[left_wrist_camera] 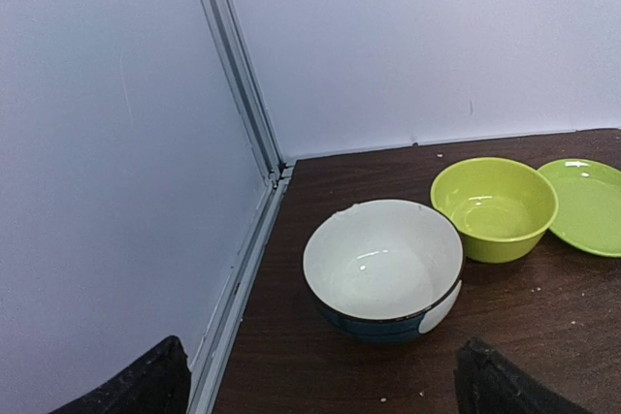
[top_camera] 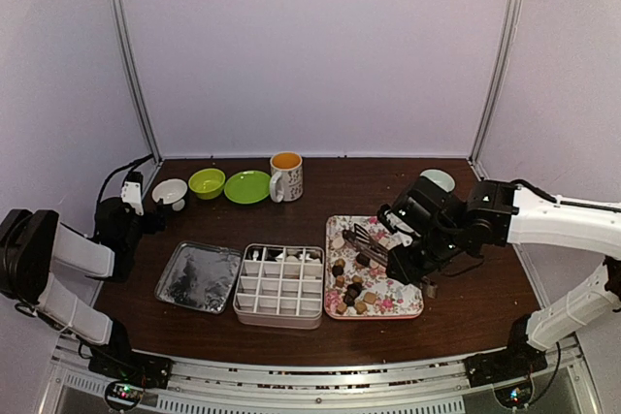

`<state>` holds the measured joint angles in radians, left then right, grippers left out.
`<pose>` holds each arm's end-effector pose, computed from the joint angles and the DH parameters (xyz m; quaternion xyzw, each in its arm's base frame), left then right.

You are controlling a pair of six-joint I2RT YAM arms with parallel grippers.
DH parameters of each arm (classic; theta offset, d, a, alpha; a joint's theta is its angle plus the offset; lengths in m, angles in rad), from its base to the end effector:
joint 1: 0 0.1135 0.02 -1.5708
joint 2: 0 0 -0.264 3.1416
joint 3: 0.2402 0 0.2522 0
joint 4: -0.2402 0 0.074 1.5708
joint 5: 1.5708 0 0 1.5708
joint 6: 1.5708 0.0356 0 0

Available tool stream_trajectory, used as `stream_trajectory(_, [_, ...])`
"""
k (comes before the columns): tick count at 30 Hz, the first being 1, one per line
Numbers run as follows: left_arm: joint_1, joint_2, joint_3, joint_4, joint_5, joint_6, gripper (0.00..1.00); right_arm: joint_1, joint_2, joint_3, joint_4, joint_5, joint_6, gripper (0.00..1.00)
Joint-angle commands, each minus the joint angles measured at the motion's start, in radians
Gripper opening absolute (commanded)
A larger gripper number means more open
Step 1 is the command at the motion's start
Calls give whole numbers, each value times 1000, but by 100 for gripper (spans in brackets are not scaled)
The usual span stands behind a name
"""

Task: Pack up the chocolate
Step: Pick up the fake chocolate from the plate.

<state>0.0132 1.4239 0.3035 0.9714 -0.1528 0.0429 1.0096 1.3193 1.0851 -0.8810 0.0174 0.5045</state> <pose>0.2499 0.0087 0.1640 -0.0386 0.7562 0.0761 0.6487 0.1361 0.2153 0.2723 -0.2415 0.9437 0.1489 0.1700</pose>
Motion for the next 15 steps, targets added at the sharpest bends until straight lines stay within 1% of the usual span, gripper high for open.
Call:
stream_trajectory(1, [7,2,22,53,-2,-6,98,-5,27,-16,9,49,18,32])
stream_trajectory(5, [7,2,22,52,-2,-6,98,-6,39,-24,10,49,22,34])
stream_trajectory(15, [7,1,22,52,-2,-6,98,-9,44,-62,18,61,24,35])
